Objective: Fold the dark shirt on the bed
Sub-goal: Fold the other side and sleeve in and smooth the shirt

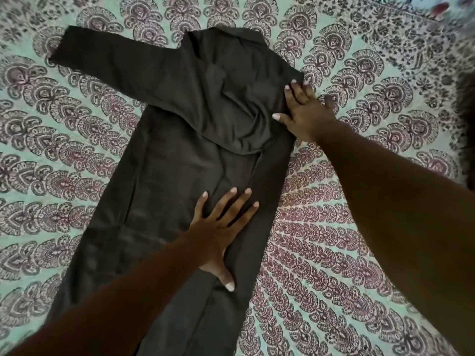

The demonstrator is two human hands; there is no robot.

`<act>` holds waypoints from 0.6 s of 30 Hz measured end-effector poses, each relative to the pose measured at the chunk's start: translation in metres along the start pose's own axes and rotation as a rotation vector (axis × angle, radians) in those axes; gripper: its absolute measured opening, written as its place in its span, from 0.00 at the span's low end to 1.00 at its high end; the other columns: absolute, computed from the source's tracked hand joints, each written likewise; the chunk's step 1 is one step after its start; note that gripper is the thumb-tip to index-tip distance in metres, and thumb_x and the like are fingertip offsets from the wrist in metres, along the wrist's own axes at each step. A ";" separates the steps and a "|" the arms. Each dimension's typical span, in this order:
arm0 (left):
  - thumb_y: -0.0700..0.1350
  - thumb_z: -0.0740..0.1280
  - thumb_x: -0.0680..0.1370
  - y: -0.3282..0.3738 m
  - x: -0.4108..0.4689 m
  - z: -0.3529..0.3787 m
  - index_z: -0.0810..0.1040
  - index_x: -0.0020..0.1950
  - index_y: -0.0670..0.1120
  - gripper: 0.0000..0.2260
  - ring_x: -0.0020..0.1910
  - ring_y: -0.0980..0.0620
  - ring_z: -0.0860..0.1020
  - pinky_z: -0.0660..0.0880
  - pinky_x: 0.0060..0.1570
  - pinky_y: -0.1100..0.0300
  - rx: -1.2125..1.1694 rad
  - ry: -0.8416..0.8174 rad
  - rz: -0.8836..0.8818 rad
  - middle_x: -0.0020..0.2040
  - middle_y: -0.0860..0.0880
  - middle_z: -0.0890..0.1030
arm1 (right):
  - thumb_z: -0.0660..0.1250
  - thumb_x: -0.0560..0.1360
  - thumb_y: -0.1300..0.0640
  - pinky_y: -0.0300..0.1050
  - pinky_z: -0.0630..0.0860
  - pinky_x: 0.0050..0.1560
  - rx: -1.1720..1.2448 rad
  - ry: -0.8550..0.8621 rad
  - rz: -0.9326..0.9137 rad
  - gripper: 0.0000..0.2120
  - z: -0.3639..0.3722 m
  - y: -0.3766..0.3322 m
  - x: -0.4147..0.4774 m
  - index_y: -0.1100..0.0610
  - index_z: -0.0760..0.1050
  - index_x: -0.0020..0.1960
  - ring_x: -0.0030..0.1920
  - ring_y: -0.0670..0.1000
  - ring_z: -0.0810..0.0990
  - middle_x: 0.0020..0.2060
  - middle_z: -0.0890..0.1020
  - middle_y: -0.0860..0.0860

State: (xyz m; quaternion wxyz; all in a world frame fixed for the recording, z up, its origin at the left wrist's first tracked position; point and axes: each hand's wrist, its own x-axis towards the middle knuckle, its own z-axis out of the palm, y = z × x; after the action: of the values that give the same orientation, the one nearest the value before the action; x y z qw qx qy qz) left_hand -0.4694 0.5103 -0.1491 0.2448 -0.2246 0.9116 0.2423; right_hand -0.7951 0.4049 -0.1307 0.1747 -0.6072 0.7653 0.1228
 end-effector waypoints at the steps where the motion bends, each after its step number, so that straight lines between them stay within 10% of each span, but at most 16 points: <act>1: 0.78 0.75 0.51 0.000 0.000 0.000 0.23 0.78 0.58 0.76 0.78 0.47 0.22 0.28 0.70 0.26 0.002 0.008 0.007 0.78 0.54 0.20 | 0.48 0.84 0.32 0.73 0.45 0.78 0.020 0.019 0.010 0.39 0.000 -0.005 0.001 0.54 0.44 0.86 0.85 0.54 0.42 0.85 0.44 0.50; 5: 0.78 0.72 0.58 -0.005 -0.003 0.004 0.30 0.82 0.58 0.69 0.81 0.50 0.27 0.30 0.73 0.31 -0.050 0.096 0.056 0.81 0.55 0.25 | 0.51 0.85 0.35 0.69 0.47 0.79 0.115 0.149 0.007 0.37 0.008 -0.037 -0.015 0.56 0.49 0.85 0.85 0.54 0.46 0.85 0.49 0.52; 10: 0.58 0.66 0.78 -0.041 -0.008 -0.018 0.67 0.80 0.52 0.30 0.78 0.49 0.66 0.73 0.70 0.46 -0.297 0.557 0.036 0.81 0.52 0.64 | 0.52 0.82 0.38 0.63 0.58 0.78 0.182 0.288 -0.156 0.36 0.018 -0.087 -0.022 0.60 0.63 0.81 0.83 0.58 0.59 0.83 0.60 0.56; 14: 0.47 0.62 0.78 -0.108 -0.003 -0.070 0.76 0.68 0.47 0.18 0.64 0.43 0.75 0.78 0.60 0.45 -0.362 0.829 -0.287 0.68 0.47 0.76 | 0.53 0.82 0.39 0.60 0.59 0.80 0.191 0.299 -0.260 0.34 0.016 -0.140 0.004 0.58 0.65 0.81 0.83 0.55 0.59 0.82 0.62 0.54; 18: 0.46 0.67 0.80 -0.190 0.010 -0.121 0.72 0.70 0.45 0.19 0.70 0.38 0.70 0.71 0.67 0.39 -0.523 0.941 -0.823 0.71 0.41 0.72 | 0.49 0.84 0.39 0.56 0.52 0.82 0.214 0.221 -0.259 0.34 0.016 -0.185 0.032 0.57 0.59 0.84 0.84 0.53 0.53 0.84 0.57 0.52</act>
State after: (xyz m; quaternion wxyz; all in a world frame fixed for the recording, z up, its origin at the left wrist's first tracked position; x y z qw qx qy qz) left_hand -0.4179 0.2923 -0.1258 -0.1683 -0.6868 0.6726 0.2183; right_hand -0.6195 0.3401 -0.1544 0.1675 -0.6882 0.7041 -0.0504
